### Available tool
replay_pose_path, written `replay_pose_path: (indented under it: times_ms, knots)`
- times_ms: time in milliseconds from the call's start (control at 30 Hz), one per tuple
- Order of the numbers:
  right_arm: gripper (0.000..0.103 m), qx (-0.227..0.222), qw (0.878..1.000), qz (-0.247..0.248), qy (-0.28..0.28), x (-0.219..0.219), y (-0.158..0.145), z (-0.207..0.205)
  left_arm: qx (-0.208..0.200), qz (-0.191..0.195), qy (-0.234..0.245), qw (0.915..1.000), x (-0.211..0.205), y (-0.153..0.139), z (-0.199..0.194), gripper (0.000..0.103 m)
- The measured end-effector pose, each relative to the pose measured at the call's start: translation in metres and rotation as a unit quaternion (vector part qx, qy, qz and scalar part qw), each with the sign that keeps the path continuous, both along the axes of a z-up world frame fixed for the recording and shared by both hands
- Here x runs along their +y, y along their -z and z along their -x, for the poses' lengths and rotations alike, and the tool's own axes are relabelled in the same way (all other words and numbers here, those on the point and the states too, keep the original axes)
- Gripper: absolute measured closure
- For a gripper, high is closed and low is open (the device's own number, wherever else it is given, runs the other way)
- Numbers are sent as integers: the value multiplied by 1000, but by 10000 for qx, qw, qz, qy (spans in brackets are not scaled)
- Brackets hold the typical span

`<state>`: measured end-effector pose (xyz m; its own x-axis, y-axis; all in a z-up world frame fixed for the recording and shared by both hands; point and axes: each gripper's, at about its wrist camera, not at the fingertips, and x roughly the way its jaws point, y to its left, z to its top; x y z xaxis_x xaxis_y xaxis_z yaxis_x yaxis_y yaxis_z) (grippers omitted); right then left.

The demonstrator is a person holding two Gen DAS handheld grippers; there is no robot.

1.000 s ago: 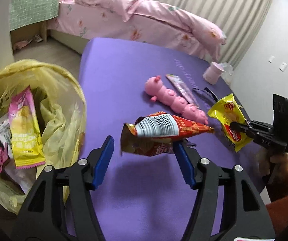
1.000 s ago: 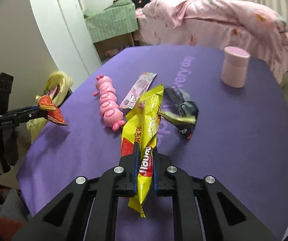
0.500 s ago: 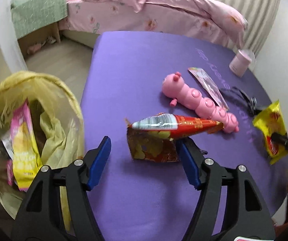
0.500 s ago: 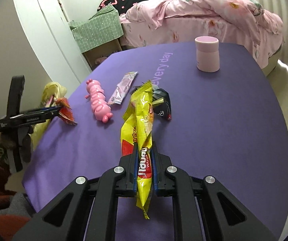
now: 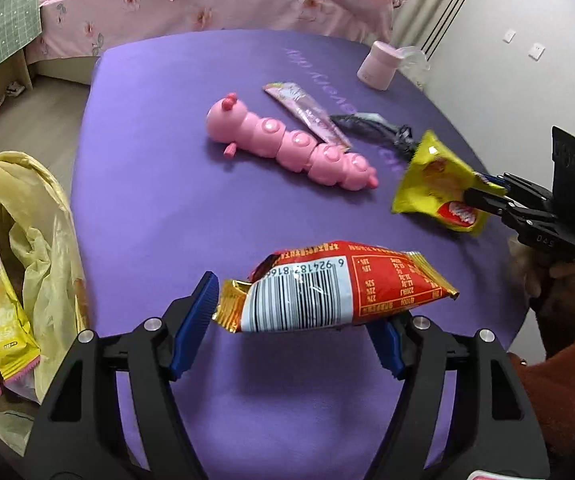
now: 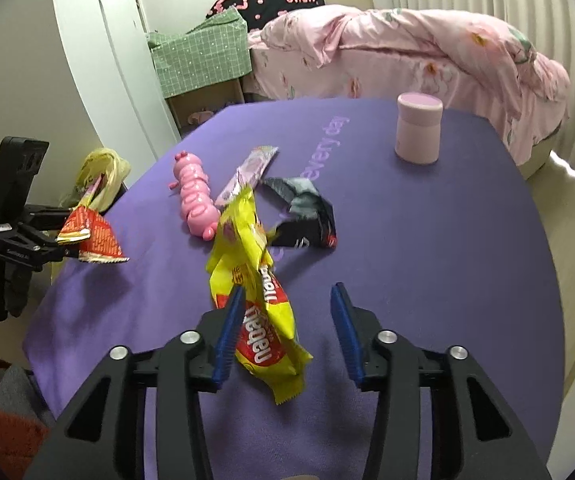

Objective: Collect trash

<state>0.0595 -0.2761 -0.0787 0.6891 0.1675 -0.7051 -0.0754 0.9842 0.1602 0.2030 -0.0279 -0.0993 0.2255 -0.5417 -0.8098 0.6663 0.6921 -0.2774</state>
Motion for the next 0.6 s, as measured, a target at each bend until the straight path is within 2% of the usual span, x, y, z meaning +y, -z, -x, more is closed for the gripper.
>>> replay_pose_path:
  times_ms: [67, 133, 167, 200, 267, 333, 433, 533, 600]
  knots:
    - [58, -115, 9999, -37, 13, 0, -7, 2, 77, 119, -183, 9997, 5, -4, -2, 36]
    - [57, -185, 9998, -88, -70, 2, -13, 4, 454, 441, -539, 9965, 12, -4, -13, 36]
    - [57, -196, 9997, -75, -111, 5, -15, 4, 657, 529, -755, 9936, 15, -2, -19, 32]
    - [57, -203, 9997, -30, -163, 9, -16, 3, 655, 445, -894, 9928, 16, -1, -21, 32]
    - [57, -184, 9995, 84, -246, 16, -17, 4, 270, 131, -847, 9960, 11, -4, -17, 32]
    - [57, -197, 9992, 172, -291, 20, -19, 4, -93, -105, -600, 9981, 3, -7, -7, 32]
    - [57, -237, 9992, 60, -316, 20, -23, 5, -256, 10, -313, 9992, 1, -12, 5, 32]
    - [57, -255, 9990, -9, -361, 20, -26, 7, -680, -117, -196, 9974, -2, -17, 14, 32]
    - [57, -247, 9988, 17, -422, 23, -27, 7, -712, -60, -141, 9973, -1, -19, 16, 32]
